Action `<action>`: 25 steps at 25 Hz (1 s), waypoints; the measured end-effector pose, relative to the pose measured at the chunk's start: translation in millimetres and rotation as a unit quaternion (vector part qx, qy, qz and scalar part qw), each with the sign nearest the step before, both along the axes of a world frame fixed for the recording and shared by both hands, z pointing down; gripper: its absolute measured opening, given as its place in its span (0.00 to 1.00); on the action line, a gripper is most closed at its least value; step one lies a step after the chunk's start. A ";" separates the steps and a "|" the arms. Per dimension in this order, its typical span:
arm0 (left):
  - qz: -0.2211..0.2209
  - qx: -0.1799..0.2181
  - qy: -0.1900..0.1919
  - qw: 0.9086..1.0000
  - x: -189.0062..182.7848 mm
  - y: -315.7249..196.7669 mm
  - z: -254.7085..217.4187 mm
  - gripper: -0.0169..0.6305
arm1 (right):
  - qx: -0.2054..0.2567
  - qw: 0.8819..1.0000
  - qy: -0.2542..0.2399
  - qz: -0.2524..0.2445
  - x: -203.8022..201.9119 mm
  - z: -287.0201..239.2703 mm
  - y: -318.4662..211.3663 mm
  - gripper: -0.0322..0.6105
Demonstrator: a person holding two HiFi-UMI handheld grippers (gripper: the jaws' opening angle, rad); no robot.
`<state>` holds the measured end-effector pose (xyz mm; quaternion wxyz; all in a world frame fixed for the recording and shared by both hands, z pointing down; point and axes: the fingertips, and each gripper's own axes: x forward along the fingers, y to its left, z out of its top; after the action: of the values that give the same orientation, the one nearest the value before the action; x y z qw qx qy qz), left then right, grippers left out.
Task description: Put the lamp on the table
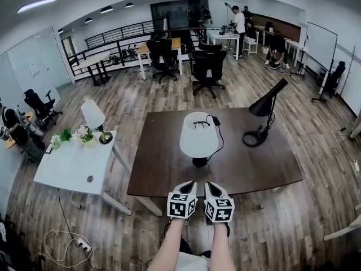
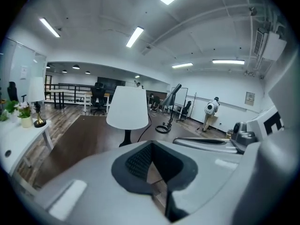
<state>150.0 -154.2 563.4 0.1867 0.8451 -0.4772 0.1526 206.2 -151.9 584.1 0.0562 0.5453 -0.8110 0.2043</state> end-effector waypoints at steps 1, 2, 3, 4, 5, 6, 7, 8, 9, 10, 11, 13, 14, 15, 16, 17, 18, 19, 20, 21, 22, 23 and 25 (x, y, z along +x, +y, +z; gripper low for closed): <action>0.002 0.001 -0.001 1.000 2.3 3.5 -0.4 0.03 | 0.002 1.000 0.002 -0.002 0.7 -0.8 2.3 0.09; 0.006 0.002 -0.002 1.000 5.0 6.7 -0.6 0.03 | 0.003 1.000 0.002 -0.004 2.0 -1.0 5.0 0.09; 0.010 0.004 -0.001 1.000 7.6 9.5 -1.3 0.03 | 0.003 1.000 0.002 -0.004 3.7 -0.9 7.8 0.09; 0.013 0.005 0.002 1.000 9.8 11.6 -2.4 0.03 | 0.004 1.000 0.004 -0.005 5.7 -0.7 10.6 0.09; 0.014 0.006 0.005 1.000 11.5 13.1 -3.3 0.03 | 0.005 1.000 0.007 -0.006 7.6 -0.5 13.2 0.09; 0.014 0.006 0.007 1.000 12.6 14.0 -3.5 0.03 | 0.006 1.000 0.012 -0.009 9.0 -0.3 15.5 0.09; 0.014 0.005 0.008 1.000 13.5 14.6 -3.1 0.03 | 0.007 1.000 0.015 -0.012 10.1 -0.4 17.3 0.09; 0.015 0.005 0.007 1.000 14.8 14.8 -2.5 0.03 | 0.008 1.000 0.015 -0.013 11.5 -0.5 18.4 0.09; 0.015 0.004 0.007 1.000 16.7 15.1 -1.6 0.03 | 0.008 1.000 0.014 -0.013 13.2 -0.6 18.9 0.09; 0.016 0.003 0.007 1.000 18.8 15.4 -0.6 0.03 | 0.008 1.000 0.013 -0.012 15.3 -0.5 19.4 0.09; 0.017 0.002 0.008 1.000 20.8 16.0 0.5 0.03 | 0.007 1.000 0.014 -0.012 17.2 -0.3 19.9 0.09; 0.018 0.000 0.009 1.000 23.6 17.7 2.5 0.03 | 0.007 1.000 0.015 -0.011 19.4 -0.1 21.4 0.09; 0.018 -0.001 0.009 1.000 24.4 18.6 3.2 0.03 | 0.007 1.000 0.016 -0.011 19.8 -0.2 22.1 0.09; 0.019 -0.001 0.008 1.000 25.2 19.3 3.4 0.03 | 0.007 1.000 0.017 -0.012 19.9 -0.4 22.5 0.09; 0.020 -0.001 0.008 1.000 26.0 19.5 3.3 0.03 | 0.007 1.000 0.018 -0.013 19.9 -0.6 22.5 0.09; 0.020 -0.001 0.007 1.000 26.6 19.4 2.9 0.03 | 0.006 1.000 0.020 -0.014 19.8 -0.9 22.2 0.09; 0.020 -0.001 0.006 1.000 26.9 19.2 2.3 0.03 | 0.006 1.000 0.021 -0.016 19.6 -1.2 22.0 0.09; 0.019 -0.001 0.007 1.000 26.7 19.0 1.7 0.03 | 0.006 1.000 0.022 -0.017 19.2 -1.4 22.0 0.09; 0.018 -0.001 0.008 1.000 26.1 18.9 1.3 0.03 | 0.006 1.000 0.023 -0.018 18.5 -1.7 22.1 0.09; 0.017 -0.001 0.008 1.000 25.2 18.9 0.7 0.03 | 0.006 0.999 0.024 -0.020 17.5 -2.1 22.1 0.09; 0.016 0.000 0.009 1.000 24.1 18.8 0.1 0.03 | 0.007 0.999 0.025 -0.022 16.4 -2.8 21.8 0.09; 0.015 0.000 0.009 1.000 23.2 18.6 -0.5 0.03 | 0.007 0.999 0.025 -0.023 15.4 -3.4 21.4 0.09; 0.014 0.002 0.009 1.000 22.1 17.8 -1.6 0.03 | 0.008 0.999 0.025 -0.026 13.9 -3.9 20.2 0.09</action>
<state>172.1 -136.4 561.8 0.1870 0.8532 -0.4643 0.1468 220.1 -131.7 580.2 0.0777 0.5293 -0.8249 0.1825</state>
